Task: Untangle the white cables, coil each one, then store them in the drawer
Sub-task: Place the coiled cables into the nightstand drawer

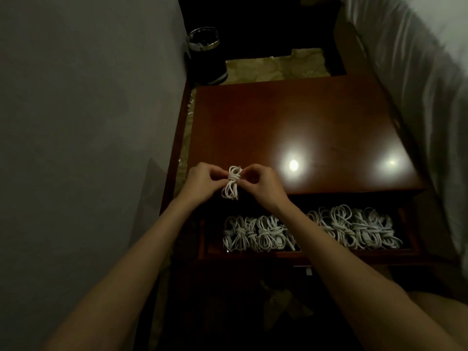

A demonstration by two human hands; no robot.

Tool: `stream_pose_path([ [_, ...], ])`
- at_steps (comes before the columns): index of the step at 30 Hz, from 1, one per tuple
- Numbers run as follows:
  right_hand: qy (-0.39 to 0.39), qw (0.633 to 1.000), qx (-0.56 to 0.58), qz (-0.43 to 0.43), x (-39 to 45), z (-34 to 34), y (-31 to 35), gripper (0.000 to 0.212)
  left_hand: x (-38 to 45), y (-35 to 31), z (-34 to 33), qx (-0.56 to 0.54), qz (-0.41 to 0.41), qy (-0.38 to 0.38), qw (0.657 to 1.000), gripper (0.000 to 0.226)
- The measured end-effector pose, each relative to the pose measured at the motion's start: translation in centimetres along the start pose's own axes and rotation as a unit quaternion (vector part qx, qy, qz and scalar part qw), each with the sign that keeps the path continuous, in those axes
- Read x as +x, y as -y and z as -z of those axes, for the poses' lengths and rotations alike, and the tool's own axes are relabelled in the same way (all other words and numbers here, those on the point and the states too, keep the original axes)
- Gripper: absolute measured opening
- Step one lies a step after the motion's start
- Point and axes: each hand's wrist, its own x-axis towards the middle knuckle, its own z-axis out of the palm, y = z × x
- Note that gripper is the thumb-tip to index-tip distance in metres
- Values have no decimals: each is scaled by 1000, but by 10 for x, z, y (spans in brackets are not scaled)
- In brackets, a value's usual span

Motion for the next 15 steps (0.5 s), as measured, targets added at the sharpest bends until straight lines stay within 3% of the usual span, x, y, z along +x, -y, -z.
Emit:
stream_pose_path([
  [3, 30, 998, -41, 24, -31, -1, 2, 16, -29, 0, 2, 98, -44, 14, 994, 21],
  [6, 60, 996, -60, 31, -51, -20, -1, 14, -56, 12, 1, 182, -37, 16, 982, 19],
  [10, 77, 992, -97, 37, -63, -51, -11, 12, -74, 33, -6, 281, -57, -2, 958, 17],
  [15, 106, 974, -194, 43, -68, -65, -25, 15, -74, 44, -25, 383, -89, 45, 918, 23],
])
